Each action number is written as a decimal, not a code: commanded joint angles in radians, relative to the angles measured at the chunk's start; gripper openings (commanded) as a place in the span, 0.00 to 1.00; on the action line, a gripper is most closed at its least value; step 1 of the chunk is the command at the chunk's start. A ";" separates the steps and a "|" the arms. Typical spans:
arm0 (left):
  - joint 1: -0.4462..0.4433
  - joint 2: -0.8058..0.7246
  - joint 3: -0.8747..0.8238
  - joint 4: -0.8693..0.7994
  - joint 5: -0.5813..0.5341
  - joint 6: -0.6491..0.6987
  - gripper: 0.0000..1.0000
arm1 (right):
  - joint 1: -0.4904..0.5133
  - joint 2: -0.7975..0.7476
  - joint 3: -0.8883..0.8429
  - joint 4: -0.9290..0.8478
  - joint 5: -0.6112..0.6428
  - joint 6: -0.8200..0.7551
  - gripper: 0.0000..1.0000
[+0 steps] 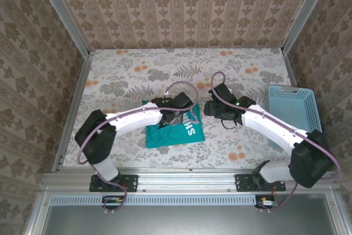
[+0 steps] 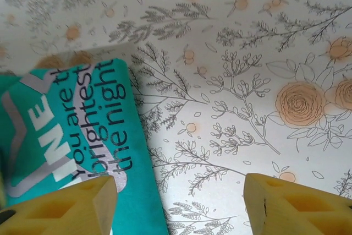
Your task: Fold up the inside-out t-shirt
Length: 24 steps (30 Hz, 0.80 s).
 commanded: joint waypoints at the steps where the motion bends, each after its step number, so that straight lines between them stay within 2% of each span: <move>1: -0.001 -0.039 -0.036 -0.073 -0.090 -0.023 0.58 | -0.008 -0.016 -0.022 0.027 0.028 0.001 0.66; 7: -0.017 -0.236 -0.243 -0.106 -0.133 -0.154 0.44 | -0.013 0.021 -0.004 0.072 0.002 -0.011 0.69; 15: -0.023 -0.610 -0.554 -0.100 -0.088 -0.349 0.39 | 0.011 0.174 0.128 0.104 -0.097 -0.103 0.67; 20: -0.036 -0.747 -0.568 -0.093 -0.109 -0.364 0.40 | 0.055 0.325 0.283 0.074 -0.103 -0.190 0.63; 24: -0.063 -0.725 -0.502 -0.006 -0.084 -0.288 0.42 | 0.071 0.463 0.385 0.055 -0.122 -0.216 0.59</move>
